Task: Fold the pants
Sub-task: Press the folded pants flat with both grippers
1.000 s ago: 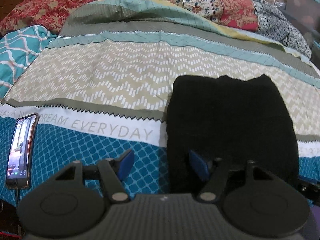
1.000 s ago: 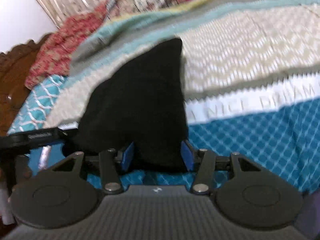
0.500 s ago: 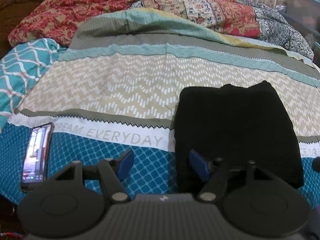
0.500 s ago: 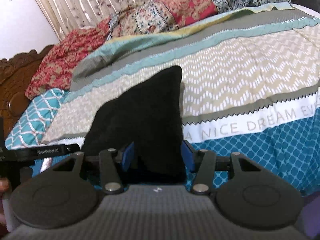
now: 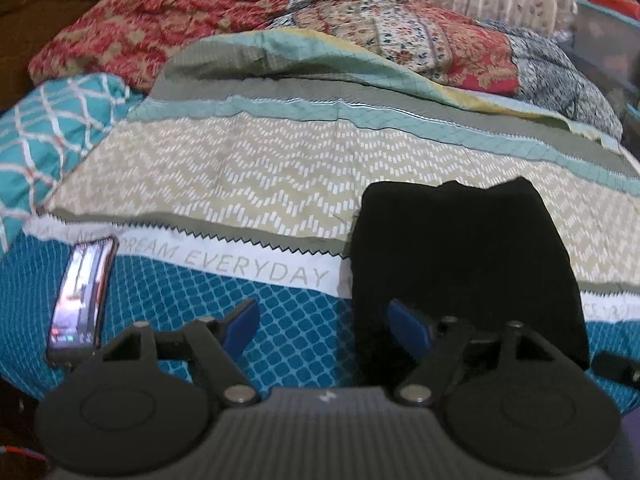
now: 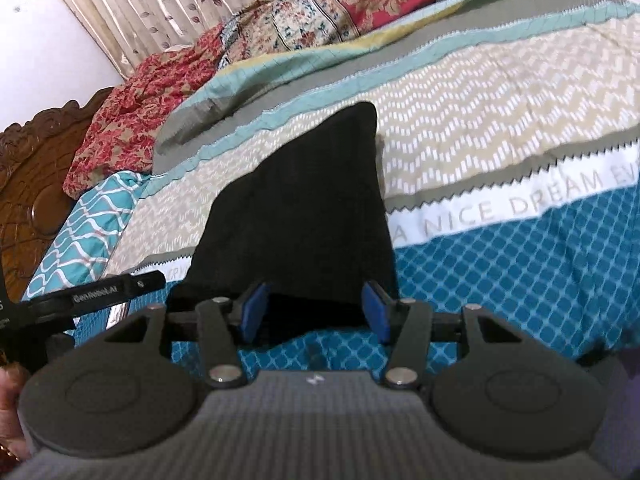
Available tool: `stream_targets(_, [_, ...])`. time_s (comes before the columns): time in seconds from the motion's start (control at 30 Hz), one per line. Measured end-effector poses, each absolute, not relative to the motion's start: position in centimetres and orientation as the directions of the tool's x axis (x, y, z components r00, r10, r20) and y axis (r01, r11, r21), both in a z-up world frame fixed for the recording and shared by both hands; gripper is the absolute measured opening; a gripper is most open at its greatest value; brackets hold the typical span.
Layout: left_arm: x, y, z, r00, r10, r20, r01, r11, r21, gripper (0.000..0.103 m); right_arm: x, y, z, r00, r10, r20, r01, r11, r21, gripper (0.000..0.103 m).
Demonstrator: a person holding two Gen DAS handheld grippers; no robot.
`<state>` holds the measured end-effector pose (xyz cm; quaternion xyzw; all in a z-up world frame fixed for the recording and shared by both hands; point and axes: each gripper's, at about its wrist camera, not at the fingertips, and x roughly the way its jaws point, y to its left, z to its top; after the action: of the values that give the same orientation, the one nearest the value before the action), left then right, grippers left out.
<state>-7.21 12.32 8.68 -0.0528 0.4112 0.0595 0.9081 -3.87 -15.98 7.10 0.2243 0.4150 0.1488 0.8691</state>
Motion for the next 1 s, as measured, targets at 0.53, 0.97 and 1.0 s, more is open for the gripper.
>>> stream_targets(0.53, [-5.8, 13.3, 5.4, 0.582, -0.038, -0.812, -0.147, 0.978, -0.151, 0.062, -3.6, -17.0, 6.8, 0.631, 0.449, -0.633, -0.057, 0.840, 0.539, 0.056])
stream_targets(0.97, [-0.4, 18.1, 4.5, 0.571, -0.362, -0.737, -0.083, 0.868, -0.490, 0.103, 0.5, -20.9, 5.0, 0.618, 0.554, -0.558, -0.020, 0.720, 0.694, 0.088])
stream_targets(1.0, [-0.2, 18.0, 4.0, 0.559, -0.379, -0.738, -0.083, 0.860, -0.504, 0.103, 0.9, -20.9, 4.6, 0.607, 0.563, -0.560, -0.014, 0.713, 0.701, 0.088])
